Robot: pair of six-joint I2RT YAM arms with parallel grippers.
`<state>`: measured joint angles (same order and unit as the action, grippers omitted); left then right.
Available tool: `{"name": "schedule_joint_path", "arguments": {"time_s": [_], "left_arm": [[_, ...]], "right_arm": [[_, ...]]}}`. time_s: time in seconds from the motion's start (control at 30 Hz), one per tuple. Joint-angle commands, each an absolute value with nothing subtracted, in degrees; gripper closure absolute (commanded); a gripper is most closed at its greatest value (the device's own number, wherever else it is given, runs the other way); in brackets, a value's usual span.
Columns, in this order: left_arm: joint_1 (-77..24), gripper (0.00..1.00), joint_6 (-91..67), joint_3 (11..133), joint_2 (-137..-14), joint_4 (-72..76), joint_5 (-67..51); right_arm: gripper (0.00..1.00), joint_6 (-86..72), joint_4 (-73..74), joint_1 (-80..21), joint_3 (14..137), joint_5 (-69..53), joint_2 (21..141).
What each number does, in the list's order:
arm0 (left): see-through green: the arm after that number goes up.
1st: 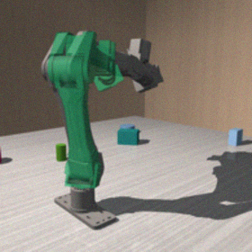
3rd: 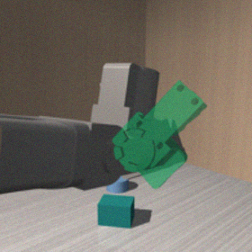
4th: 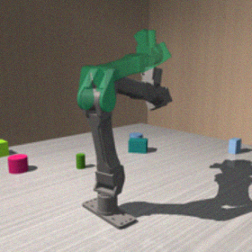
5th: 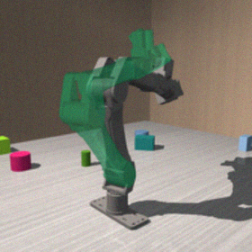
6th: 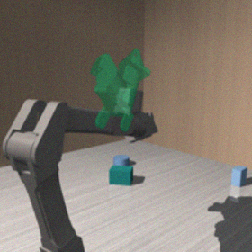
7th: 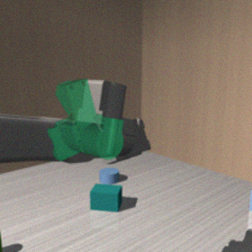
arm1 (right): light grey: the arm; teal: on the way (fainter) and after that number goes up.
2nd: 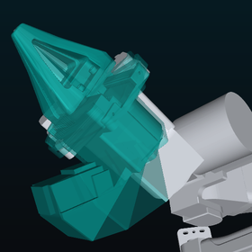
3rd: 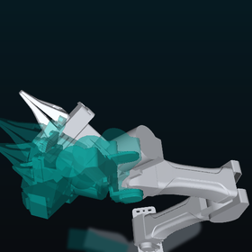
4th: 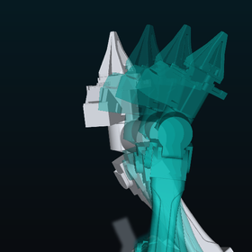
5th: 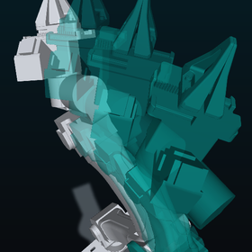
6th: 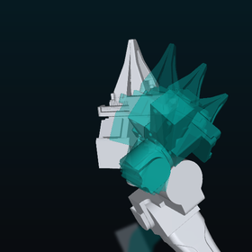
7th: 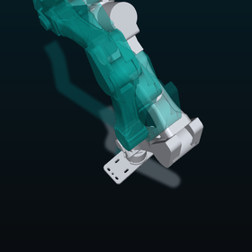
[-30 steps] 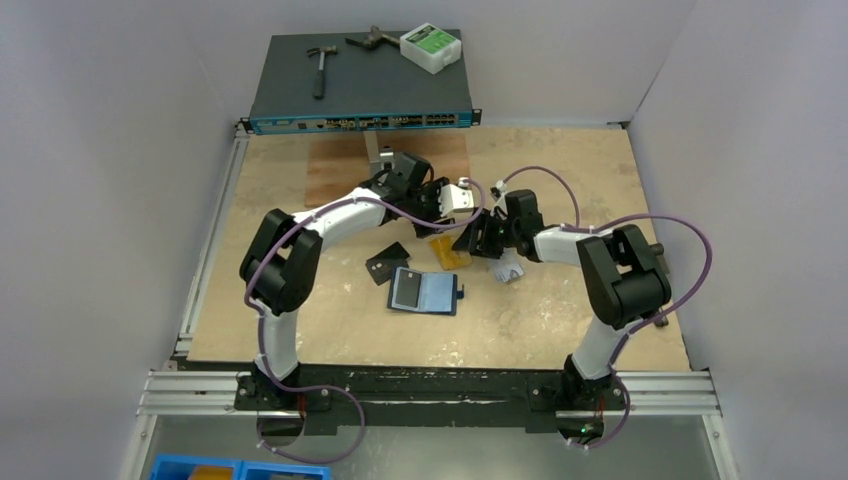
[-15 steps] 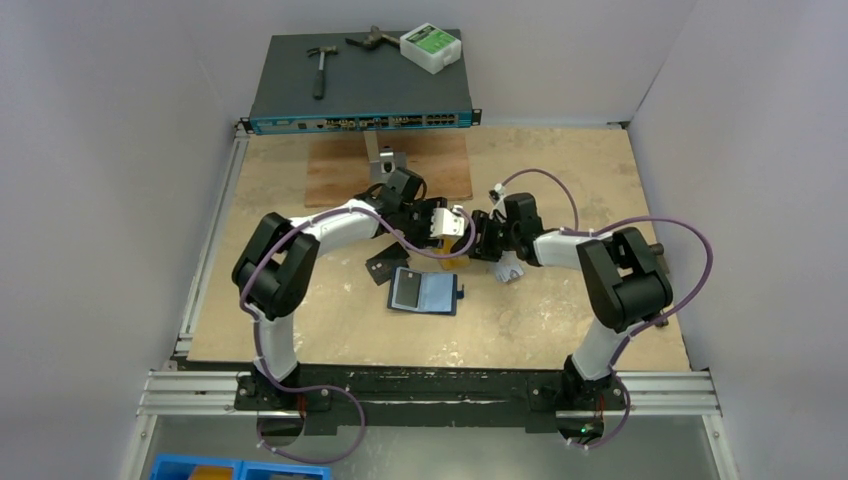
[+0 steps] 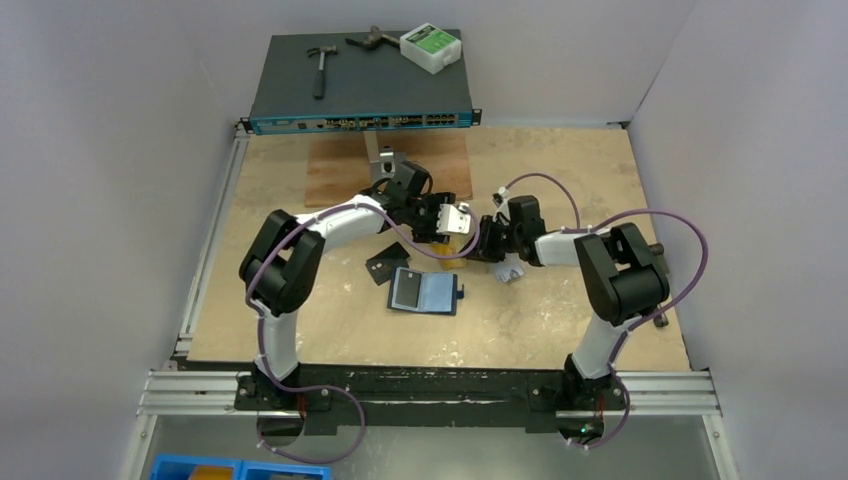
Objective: Put the credit cards into the card holder
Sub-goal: Pick up the credit card from the center of the board.
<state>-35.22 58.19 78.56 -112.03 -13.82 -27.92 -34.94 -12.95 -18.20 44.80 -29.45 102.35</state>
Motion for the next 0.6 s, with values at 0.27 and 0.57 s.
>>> {"name": "schedule_joint_path", "arguments": {"time_s": [0.27,0.57], "left_arm": [[-35.5,0.37,53.2,84.1,-111.6,-19.9,-28.2],[-31.0,0.37,32.1,90.4,-108.8,-35.7,-32.8]], "right_arm": [[0.96,-32.9,-8.3,-17.5,43.7,-26.1,94.4],[1.00,-31.4,-9.1,-17.5,42.4,-27.4,88.2]]}}
